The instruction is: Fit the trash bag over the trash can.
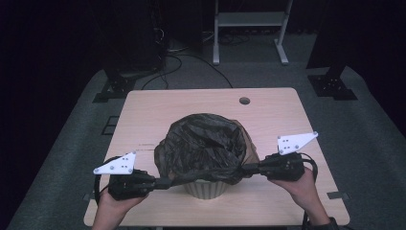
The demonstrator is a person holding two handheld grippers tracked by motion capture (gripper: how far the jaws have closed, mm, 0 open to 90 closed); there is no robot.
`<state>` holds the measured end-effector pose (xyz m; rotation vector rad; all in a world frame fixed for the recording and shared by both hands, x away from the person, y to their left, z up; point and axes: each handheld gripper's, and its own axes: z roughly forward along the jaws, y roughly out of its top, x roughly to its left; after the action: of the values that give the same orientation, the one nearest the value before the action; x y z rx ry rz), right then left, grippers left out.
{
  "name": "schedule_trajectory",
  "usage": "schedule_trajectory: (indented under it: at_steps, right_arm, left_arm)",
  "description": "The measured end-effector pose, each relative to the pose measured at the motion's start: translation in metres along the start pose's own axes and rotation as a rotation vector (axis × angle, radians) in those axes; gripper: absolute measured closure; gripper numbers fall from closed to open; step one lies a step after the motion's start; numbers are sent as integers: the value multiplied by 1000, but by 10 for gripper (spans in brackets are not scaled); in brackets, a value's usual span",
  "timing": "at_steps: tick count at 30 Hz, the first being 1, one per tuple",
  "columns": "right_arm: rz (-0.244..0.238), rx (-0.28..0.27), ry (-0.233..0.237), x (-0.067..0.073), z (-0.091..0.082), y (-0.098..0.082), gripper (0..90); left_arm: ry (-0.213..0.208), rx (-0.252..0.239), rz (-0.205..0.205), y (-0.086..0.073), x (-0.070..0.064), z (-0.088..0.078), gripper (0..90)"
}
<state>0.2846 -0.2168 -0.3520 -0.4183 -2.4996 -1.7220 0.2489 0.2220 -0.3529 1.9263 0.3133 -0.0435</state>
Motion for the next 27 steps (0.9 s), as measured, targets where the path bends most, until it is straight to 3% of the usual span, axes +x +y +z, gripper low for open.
schedule_trajectory:
  at_steps: [1, 5, 7, 10, 13, 17, 23, 24, 26, 27]
  right_arm:
    - [9, 1, 16, -1, 3, -5, 900]
    - [34, 12, 45, -2, 13, -17, 900]
    - [37, 44, 32, -1, 19, -23, 900]
    - [57, 77, 7, -5, 25, -33, 900]
    - [84, 101, -17, -13, 29, -43, 900]
    - [108, 122, -36, -23, 36, -55, 900]
    - [140, 174, -61, -33, 48, -72, 900]
    - [142, 183, -65, -34, 50, -74, 900]
    - [136, 184, -68, -34, 49, -75, 899]
    - [123, 170, -72, -32, 47, -73, 859]
  left_arm:
    - [-17, 0, -28, -9, 5, 5, 892]
    - [-34, 34, -48, -17, 10, 15, 892]
    - [-20, 76, -57, -22, 13, 19, 891]
    - [4, 92, -78, -28, 19, 20, 892]
    - [40, 112, -131, -45, 38, 24, 892]
    - [57, 146, -165, -58, 51, 32, 892]
    - [82, 229, -170, -66, 57, 45, 884]
    - [84, 233, -168, -67, 57, 46, 866]
    - [89, 215, -169, -65, 56, 43, 745]
    - [82, 203, -167, -63, 55, 40, 704]
